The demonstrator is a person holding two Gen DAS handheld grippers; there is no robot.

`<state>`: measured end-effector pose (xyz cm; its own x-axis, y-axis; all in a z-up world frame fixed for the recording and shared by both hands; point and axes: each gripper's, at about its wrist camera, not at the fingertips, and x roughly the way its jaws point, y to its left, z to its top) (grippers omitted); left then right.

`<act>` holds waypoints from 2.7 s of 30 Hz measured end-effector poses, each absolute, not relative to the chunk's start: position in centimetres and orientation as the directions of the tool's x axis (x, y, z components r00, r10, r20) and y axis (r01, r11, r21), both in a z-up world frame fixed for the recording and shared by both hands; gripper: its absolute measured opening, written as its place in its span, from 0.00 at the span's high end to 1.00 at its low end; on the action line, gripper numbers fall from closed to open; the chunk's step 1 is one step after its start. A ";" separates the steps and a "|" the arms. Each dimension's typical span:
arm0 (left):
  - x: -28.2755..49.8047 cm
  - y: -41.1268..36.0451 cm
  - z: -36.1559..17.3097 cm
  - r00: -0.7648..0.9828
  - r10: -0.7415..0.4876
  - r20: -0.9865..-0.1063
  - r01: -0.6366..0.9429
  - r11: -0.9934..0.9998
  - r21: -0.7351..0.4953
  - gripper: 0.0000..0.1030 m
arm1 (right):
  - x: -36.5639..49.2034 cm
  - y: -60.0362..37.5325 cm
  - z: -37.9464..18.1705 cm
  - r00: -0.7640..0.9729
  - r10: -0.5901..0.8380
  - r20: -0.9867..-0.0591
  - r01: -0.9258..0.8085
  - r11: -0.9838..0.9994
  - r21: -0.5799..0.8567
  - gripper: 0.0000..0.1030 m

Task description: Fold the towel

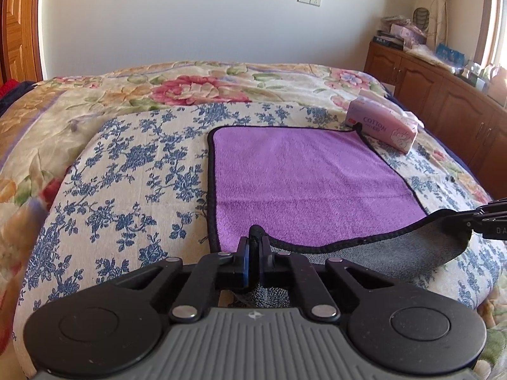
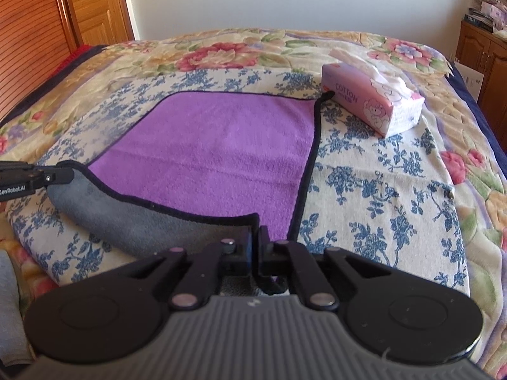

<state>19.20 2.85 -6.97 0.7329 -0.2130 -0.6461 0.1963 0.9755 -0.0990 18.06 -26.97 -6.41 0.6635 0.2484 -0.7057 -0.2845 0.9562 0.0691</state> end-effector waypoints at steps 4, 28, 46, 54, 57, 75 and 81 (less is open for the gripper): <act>19.0 2.7 -6.5 0.747 -0.222 -0.626 0.204 0.974 -0.101 0.94 | 18.1 -27.0 -6.0 0.687 0.256 -0.680 -0.288 0.955 0.069 0.96; 20.7 2.7 -5.3 0.785 -0.241 -0.570 0.202 0.970 -0.132 0.95 | 19.9 -27.7 -5.1 0.750 0.260 -0.609 -0.283 0.957 0.061 0.96; 23.6 2.6 -5.1 0.796 -0.253 -0.550 0.217 0.967 -0.130 0.95 | 22.4 -27.6 -5.7 0.765 0.259 -0.590 -0.301 0.953 0.028 0.96; 24.9 2.6 -5.4 0.793 -0.260 -0.550 0.222 0.965 -0.136 0.95 | 23.7 -27.6 -6.6 0.762 0.249 -0.598 -0.302 0.953 0.012 0.96; 25.6 2.5 -5.6 0.791 -0.262 -0.552 0.223 0.965 -0.138 0.95 | 24.1 -27.7 -6.9 0.760 0.246 -0.601 -0.303 0.953 0.008 0.96; 27.7 2.3 -5.9 0.788 -0.271 -0.553 0.230 0.963 -0.143 0.95 | 26.1 -27.4 -7.2 0.783 0.247 -0.571 -0.321 0.946 -0.032 0.96; 28.7 2.3 -5.8 0.791 -0.271 -0.548 0.228 0.962 -0.147 0.95 | 26.6 -27.2 -6.8 0.795 0.247 -0.553 -0.325 0.945 -0.045 0.96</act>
